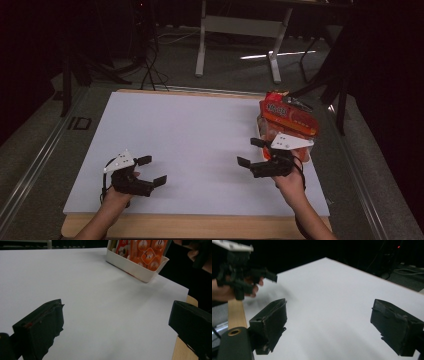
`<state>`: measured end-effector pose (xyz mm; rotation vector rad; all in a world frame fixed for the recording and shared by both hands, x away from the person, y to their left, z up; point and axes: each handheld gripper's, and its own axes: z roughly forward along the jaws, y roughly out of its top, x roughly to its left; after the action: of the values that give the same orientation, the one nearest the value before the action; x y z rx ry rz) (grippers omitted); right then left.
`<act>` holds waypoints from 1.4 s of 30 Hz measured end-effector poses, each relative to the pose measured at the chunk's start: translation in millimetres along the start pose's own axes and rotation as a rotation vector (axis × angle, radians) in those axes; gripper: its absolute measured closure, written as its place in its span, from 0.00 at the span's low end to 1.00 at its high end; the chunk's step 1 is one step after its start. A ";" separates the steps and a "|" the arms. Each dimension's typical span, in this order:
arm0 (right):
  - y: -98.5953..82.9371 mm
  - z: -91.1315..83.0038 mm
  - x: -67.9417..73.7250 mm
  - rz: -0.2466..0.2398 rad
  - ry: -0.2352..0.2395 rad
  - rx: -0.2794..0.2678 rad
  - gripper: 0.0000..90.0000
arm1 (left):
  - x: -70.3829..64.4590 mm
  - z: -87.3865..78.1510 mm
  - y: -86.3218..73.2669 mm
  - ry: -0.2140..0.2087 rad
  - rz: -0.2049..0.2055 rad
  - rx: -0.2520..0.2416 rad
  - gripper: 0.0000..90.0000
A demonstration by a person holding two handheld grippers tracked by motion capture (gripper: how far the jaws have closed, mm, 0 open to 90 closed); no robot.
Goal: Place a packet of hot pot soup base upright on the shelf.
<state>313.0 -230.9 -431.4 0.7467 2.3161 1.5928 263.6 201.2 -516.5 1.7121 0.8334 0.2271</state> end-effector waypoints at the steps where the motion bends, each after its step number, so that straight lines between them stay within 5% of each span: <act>1: -3.4 2.8 1.0 -0.005 0.002 0.007 0.15 | 0.2 -0.2 0.0 0.000 0.001 -0.001 0.00; 20: -42.5 15.8 10.2 0.007 0.018 0.092 0.15 | 2.2 -2.3 -0.8 0.005 0.001 0.002 0.00; 42: -61.6 -0.2 -4.4 0.071 -0.053 0.106 0.15 | 0.0 -0.3 -2.3 -0.005 0.007 0.004 0.00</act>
<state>299.5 -250.6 -488.4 0.8930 2.3764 1.4683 262.5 201.6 -518.5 1.7192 0.8250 0.2260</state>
